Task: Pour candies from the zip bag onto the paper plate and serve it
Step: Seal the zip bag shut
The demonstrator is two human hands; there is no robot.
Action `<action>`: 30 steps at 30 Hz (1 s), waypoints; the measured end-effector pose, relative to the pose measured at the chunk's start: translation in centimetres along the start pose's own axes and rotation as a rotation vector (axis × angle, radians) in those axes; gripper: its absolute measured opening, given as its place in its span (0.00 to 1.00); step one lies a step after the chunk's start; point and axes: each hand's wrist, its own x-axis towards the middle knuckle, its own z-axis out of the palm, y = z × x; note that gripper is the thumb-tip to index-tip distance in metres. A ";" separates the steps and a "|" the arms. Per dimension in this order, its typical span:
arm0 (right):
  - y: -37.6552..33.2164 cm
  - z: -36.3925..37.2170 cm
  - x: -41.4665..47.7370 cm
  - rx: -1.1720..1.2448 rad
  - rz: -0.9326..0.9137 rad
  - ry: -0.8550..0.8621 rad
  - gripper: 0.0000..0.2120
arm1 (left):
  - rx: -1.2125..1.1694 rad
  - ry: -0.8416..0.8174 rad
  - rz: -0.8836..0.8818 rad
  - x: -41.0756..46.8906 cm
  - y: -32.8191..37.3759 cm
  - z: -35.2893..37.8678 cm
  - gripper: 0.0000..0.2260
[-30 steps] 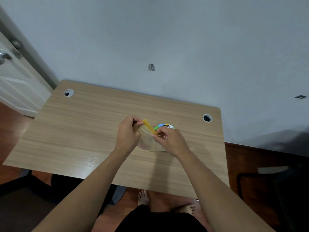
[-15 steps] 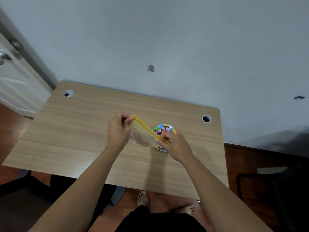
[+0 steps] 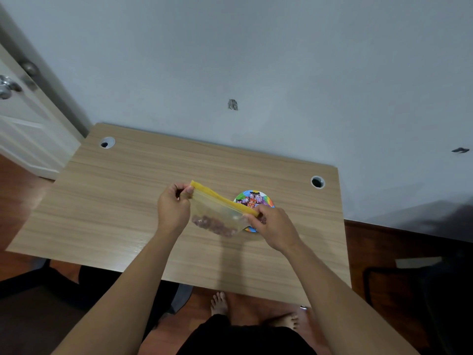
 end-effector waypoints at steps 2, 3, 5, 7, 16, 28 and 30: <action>-0.1 -0.3 0.3 -0.039 0.002 0.010 0.18 | -0.025 -0.006 -0.029 0.0 -0.5 0.0 0.04; -0.1 -0.3 0.4 -0.061 0.004 0.009 0.18 | -0.036 -0.011 -0.039 -0.1 -0.7 0.0 0.04; 0.0 -0.5 0.6 -0.105 -0.002 0.008 0.20 | -0.057 -0.023 -0.064 -0.3 -1.1 0.0 0.03; 0.0 -0.8 0.8 -0.153 -0.017 0.014 0.21 | -0.071 -0.036 -0.089 -0.4 -1.4 -0.2 0.03; -0.5 -0.8 0.8 0.085 -0.063 -0.035 0.05 | -0.065 -0.138 -0.156 -0.2 -3.0 -2.2 0.05; -2.4 -0.7 0.6 0.318 -0.052 0.013 0.02 | 0.243 -0.158 0.245 -1.6 -0.6 -1.3 0.24; -2.5 -0.7 0.6 0.280 -0.081 0.006 0.02 | 0.350 -0.288 0.482 -1.6 0.3 -0.9 0.24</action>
